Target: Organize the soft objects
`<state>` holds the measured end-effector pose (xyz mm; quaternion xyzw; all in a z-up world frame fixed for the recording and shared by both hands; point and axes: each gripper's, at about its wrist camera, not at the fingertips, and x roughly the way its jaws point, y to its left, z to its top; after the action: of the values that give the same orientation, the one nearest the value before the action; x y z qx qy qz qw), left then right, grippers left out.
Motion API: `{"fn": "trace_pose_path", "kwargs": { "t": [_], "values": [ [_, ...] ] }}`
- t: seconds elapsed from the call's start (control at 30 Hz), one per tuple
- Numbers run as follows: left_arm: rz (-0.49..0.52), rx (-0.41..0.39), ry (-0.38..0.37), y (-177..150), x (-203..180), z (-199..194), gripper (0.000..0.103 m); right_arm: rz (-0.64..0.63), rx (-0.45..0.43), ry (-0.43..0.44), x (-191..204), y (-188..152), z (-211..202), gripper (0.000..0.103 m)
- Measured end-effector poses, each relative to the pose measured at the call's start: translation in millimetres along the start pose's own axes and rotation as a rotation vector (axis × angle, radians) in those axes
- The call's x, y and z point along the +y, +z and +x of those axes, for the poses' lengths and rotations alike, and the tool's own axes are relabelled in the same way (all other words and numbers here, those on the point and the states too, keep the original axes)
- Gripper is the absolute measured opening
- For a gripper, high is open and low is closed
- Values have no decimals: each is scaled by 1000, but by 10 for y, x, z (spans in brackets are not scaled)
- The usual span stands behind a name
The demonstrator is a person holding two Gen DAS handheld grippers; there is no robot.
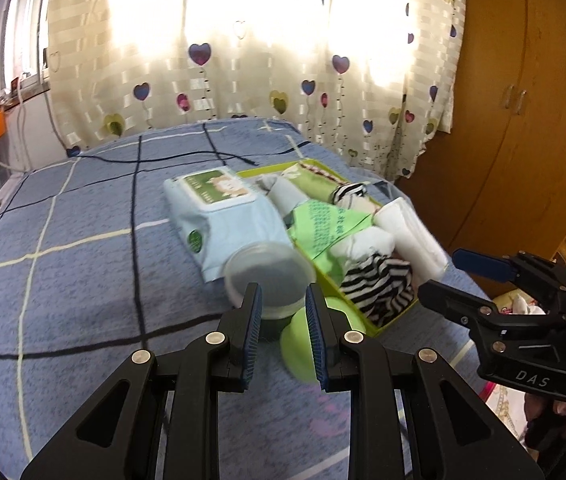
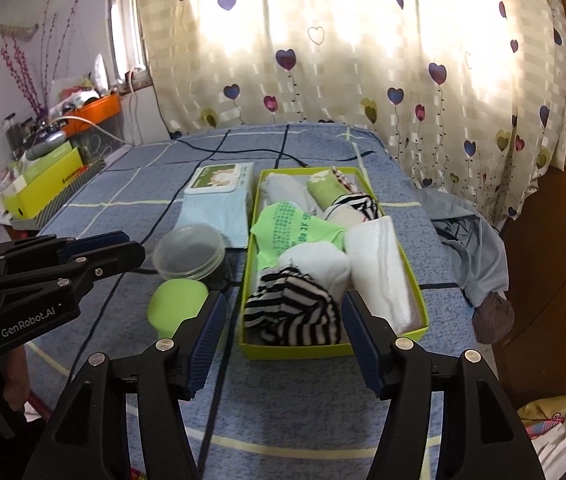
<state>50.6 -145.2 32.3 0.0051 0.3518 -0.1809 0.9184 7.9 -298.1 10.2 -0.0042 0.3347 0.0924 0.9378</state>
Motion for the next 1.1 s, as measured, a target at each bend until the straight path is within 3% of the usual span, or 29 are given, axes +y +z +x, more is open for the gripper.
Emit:
{"fn": "trace_pose_path", "kwargs": {
  "t": [0.33,1.1],
  "values": [
    [-67,12,68,-190,272,-112,24,-28,21,29,248,-54,57,60],
    [-87,54,96,-301,383,-17,24,-29,57,30,300,-68,215,61]
  ]
}}
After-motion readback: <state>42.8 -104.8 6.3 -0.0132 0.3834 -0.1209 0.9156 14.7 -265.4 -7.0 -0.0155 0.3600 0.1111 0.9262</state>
